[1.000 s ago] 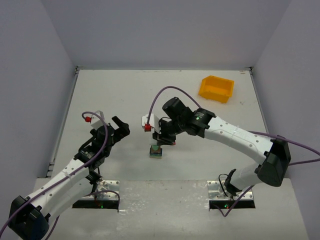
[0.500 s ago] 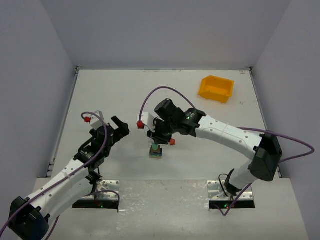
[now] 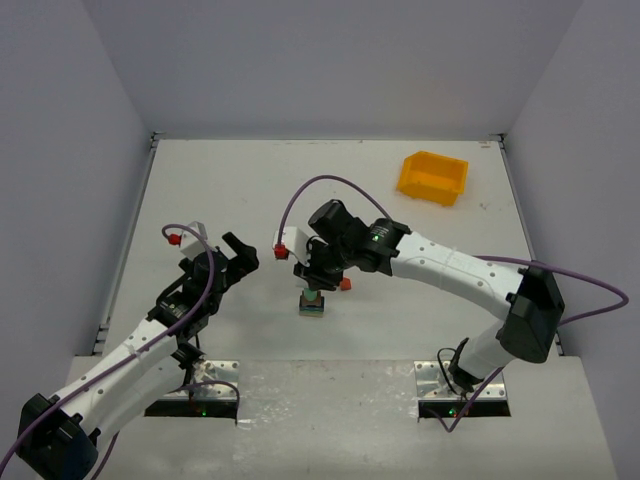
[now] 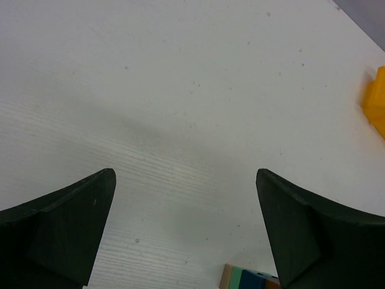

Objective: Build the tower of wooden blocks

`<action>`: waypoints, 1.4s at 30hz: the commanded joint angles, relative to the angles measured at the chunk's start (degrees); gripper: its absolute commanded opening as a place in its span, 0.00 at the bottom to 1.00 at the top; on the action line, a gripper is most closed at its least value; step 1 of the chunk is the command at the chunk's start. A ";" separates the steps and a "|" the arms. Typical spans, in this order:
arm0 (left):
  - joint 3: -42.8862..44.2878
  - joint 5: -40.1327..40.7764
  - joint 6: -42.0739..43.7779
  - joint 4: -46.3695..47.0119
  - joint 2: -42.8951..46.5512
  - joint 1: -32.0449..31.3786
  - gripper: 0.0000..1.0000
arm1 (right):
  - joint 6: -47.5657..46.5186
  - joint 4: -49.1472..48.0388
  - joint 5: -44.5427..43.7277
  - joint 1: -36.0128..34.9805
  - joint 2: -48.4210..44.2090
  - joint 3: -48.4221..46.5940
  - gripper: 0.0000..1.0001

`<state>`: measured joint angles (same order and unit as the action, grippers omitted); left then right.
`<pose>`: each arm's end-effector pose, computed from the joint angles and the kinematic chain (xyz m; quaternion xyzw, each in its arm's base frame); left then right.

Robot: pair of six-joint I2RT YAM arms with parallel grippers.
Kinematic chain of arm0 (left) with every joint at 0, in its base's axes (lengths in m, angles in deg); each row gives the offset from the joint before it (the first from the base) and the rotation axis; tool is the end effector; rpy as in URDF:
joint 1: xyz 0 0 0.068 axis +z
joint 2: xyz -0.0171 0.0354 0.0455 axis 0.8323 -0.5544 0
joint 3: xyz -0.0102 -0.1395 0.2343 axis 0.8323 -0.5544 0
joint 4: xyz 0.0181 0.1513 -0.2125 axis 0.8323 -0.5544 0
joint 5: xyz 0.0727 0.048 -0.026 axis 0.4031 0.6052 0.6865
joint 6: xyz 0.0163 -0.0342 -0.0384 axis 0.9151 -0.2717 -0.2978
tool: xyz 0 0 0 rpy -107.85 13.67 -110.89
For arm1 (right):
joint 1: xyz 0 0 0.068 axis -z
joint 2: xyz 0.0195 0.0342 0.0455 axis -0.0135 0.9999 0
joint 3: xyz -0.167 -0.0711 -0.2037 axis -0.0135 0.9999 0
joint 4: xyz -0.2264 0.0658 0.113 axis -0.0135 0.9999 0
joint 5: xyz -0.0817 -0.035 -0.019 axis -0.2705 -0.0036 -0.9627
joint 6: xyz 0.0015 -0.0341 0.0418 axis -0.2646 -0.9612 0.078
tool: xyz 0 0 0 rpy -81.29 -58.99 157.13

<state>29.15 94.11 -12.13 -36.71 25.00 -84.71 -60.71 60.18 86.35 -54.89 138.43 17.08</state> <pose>0.1439 -0.0586 0.2087 -0.2346 0.8123 -0.1186 0.5206 0.1796 0.2773 0.2831 -0.5726 0.7434 0.2153 0.2704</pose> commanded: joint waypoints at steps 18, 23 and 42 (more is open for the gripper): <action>-0.96 -0.08 -0.28 2.27 0.63 0.61 1.00 | -0.02 -3.00 1.00 -0.33 -2.25 1.53 0.28; -1.09 -0.26 -0.44 2.45 0.54 0.68 1.00 | -0.09 -3.05 0.78 -0.33 -2.25 1.90 0.30; -1.11 -0.34 -0.40 2.45 0.80 0.66 1.00 | 0.09 -3.30 0.39 -0.33 -2.60 1.60 0.57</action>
<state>28.38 94.03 -12.19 -36.47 25.05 -84.71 -60.75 59.00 86.86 -54.87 138.08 18.99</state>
